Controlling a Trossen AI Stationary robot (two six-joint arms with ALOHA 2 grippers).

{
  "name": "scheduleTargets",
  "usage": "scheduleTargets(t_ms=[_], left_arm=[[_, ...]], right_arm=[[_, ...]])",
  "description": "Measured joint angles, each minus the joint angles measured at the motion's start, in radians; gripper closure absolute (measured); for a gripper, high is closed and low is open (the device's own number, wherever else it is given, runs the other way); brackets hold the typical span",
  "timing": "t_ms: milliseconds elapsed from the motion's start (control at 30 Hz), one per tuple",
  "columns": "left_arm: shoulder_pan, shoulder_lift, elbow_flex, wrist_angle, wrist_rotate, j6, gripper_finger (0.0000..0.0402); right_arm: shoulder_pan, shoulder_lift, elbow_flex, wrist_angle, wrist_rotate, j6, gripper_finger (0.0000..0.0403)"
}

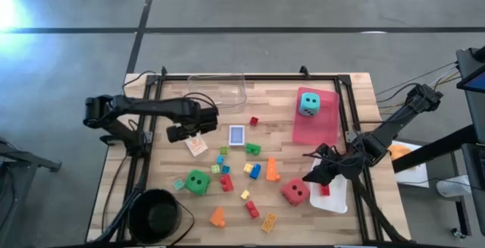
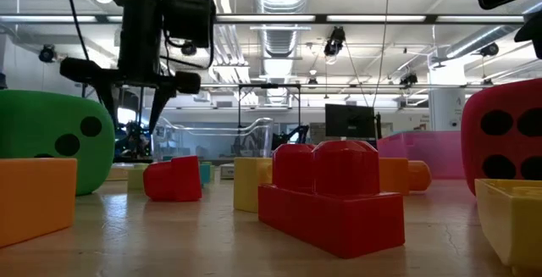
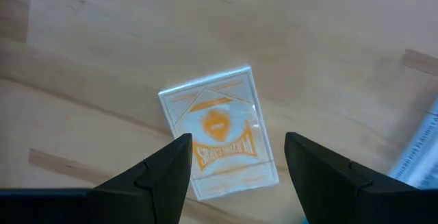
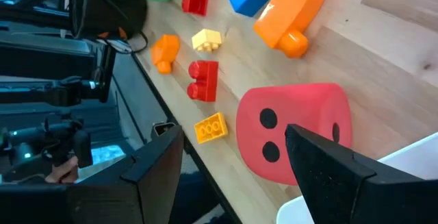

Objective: Pick & Place Toys
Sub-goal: Put the orange deck of cards box into the transparent bin

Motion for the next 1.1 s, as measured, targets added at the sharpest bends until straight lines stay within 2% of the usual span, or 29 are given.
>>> scheduleTargets(t_ms=[200, 433, 1100], left_arm=[[0.000, 0.009, -0.078, 0.132, 0.045, -0.020, 0.0166], [0.000, 0.008, -0.143, 0.150, 0.083, -0.044, 0.0166], [0.001, 0.004, -0.157, 0.188, 0.072, -0.044, 0.0166]], right_arm=[[0.000, 0.000, 0.000, 0.000, 0.000, -0.001, 0.0151], [0.000, 0.000, 0.000, 0.012, -0.002, -0.002, 0.0151], [0.000, 0.000, 0.000, 0.029, -0.002, -0.022, 0.0151]])
